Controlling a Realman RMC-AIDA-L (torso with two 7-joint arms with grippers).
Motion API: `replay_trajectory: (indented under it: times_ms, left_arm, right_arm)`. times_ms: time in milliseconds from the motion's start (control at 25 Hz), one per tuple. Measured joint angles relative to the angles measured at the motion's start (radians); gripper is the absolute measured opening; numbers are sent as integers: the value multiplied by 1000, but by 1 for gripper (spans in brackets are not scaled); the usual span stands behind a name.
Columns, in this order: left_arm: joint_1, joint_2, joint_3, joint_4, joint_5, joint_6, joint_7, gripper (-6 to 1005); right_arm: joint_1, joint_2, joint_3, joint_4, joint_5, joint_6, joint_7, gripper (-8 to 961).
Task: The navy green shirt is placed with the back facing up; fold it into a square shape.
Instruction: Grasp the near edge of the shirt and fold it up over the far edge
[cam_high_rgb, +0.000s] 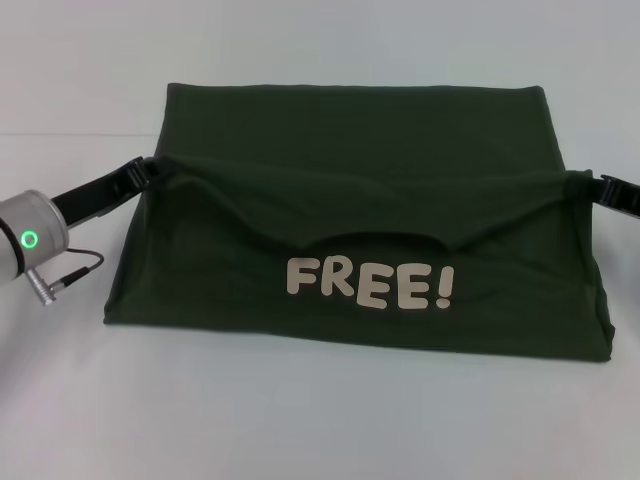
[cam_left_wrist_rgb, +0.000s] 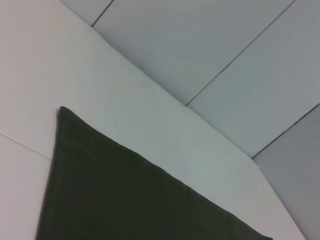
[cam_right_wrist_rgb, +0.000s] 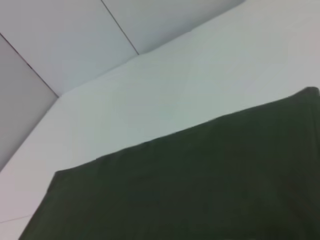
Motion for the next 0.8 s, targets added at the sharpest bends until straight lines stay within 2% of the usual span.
replay_trajectory:
  times_ms: [200, 800]
  left_arm:
    - [-3, -17, 0, -1, -18, -34, 26, 36]
    - [-25, -38, 0, -25, -52, -82, 93, 39]
  right_arm:
    - [2, 5, -22, 21, 0, 49, -4, 35]
    - [15, 28, -38, 23, -1, 122, -39, 54]
